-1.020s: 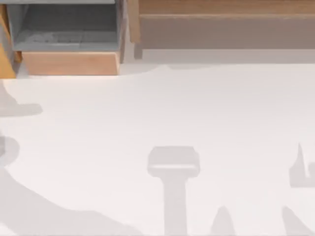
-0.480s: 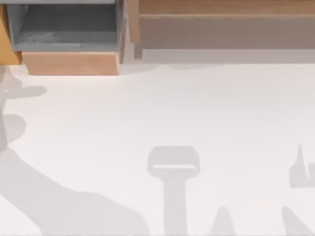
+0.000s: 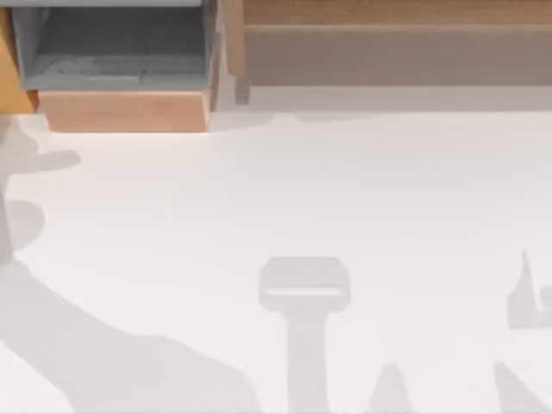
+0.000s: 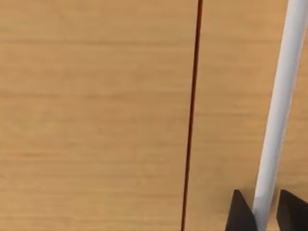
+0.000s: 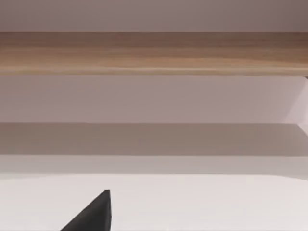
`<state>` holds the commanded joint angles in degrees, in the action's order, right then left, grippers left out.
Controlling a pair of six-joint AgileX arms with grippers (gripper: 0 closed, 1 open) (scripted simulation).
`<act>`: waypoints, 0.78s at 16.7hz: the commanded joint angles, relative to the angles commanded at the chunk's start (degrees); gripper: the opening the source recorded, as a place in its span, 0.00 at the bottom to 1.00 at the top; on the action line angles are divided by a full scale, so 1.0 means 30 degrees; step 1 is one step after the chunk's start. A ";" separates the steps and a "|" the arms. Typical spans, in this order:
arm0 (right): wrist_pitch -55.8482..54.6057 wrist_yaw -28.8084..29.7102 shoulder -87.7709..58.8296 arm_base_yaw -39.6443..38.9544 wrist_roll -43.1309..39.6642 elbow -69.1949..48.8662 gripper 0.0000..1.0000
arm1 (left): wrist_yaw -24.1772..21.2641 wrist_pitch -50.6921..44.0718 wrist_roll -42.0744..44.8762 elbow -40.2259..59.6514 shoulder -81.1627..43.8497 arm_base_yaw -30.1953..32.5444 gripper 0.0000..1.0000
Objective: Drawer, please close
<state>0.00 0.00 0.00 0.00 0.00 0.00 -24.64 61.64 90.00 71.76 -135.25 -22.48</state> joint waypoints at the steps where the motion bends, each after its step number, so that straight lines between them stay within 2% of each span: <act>1: 0.0000 0.0000 0.0000 0.0000 0.0000 0.0000 1.00 | 0.0000 0.0000 0.0000 0.0000 0.0000 0.0000 0.53; 7: 0.0000 0.0000 0.0000 0.0000 0.0000 0.0000 1.00 | 0.0000 0.0000 0.0000 0.0000 0.0000 0.0000 0.98; 13: 0.0000 0.0000 0.0000 0.0000 0.0000 0.0000 1.00 | 0.0000 0.0000 0.0000 0.0000 0.0000 0.0000 1.00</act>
